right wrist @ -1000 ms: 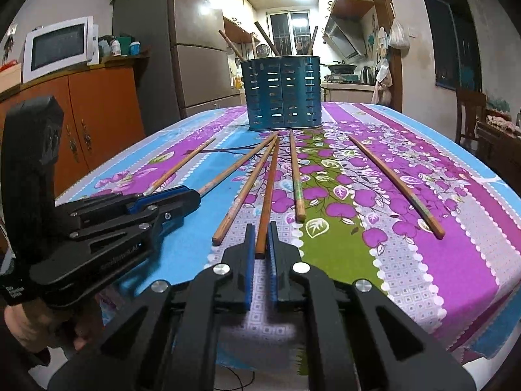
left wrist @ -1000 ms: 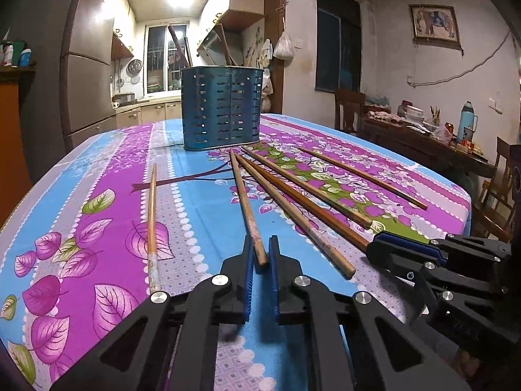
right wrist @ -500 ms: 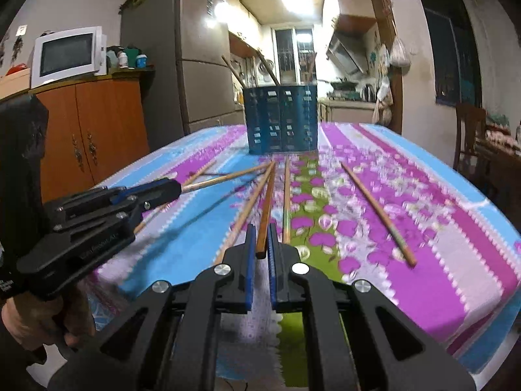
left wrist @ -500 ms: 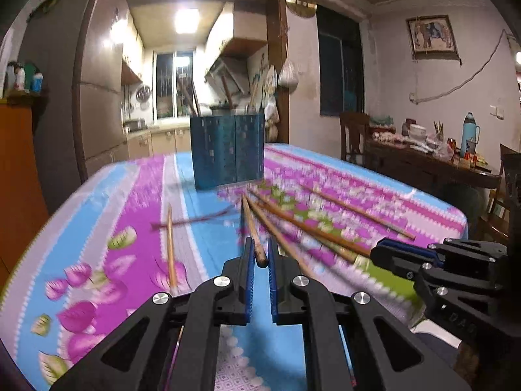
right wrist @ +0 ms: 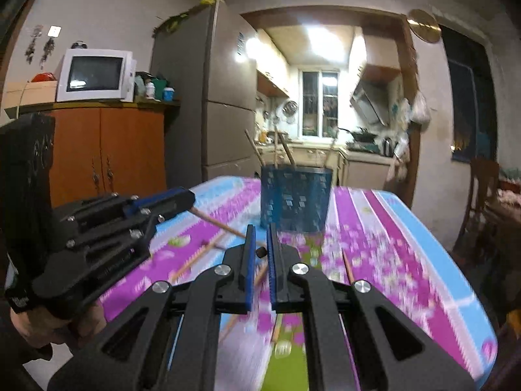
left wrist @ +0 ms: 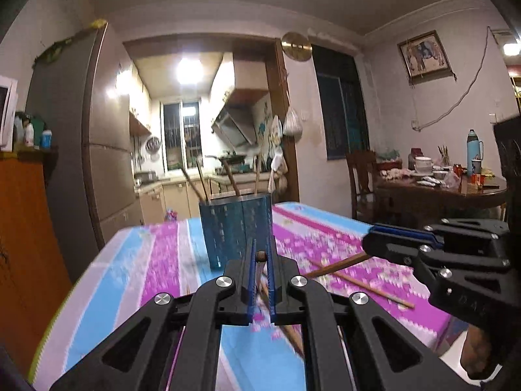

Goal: Organize utensils
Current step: 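Lift both held chopsticks and carry them over the blue holder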

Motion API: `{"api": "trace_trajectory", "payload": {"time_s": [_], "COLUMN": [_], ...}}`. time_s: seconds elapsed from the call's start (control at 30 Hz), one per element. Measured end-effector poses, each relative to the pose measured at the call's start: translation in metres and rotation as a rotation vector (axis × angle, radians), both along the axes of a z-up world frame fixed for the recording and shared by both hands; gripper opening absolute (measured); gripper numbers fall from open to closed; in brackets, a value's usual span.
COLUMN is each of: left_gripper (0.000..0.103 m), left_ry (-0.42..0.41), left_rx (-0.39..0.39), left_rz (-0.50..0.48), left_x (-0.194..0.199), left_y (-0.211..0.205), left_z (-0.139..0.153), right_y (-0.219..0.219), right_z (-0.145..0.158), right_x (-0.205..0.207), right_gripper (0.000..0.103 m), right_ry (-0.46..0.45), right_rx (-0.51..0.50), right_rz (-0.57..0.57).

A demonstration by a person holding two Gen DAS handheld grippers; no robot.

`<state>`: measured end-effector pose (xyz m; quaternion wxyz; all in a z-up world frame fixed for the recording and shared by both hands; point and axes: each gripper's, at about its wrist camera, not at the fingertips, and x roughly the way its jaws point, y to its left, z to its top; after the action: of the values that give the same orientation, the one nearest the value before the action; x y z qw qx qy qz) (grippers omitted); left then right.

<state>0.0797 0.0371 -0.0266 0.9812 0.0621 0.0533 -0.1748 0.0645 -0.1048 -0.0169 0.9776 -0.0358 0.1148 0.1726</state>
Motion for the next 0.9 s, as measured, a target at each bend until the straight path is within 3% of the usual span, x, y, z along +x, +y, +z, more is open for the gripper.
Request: {"api": "trace_trajectory", "payload": {"time_s": [0.37, 0.67, 0.9], "left_gripper": [0.007, 0.007, 0.007], "left_ry": [0.016, 0.010, 0.042], "left_rx": [-0.055, -0.030, -0.007], "left_rz": [-0.009, 0.000, 0.013], "left_x": [0.063, 0.075, 0.071], "left_y": [0.001, -0.010, -0.011], "left_z": [0.057, 0.080, 0.096], "right_y": [-0.006, -0.021, -0.025], "right_z": [0.056, 0.076, 0.099], "right_x": [0.068, 0.093, 0.091], "right_gripper": [0.005, 0.005, 0.005], "right_ry": [0.001, 0.027, -0.014], "right_rx": [0.007, 0.036, 0.036], "right_rz": [0.083, 0.093, 0.097]}}
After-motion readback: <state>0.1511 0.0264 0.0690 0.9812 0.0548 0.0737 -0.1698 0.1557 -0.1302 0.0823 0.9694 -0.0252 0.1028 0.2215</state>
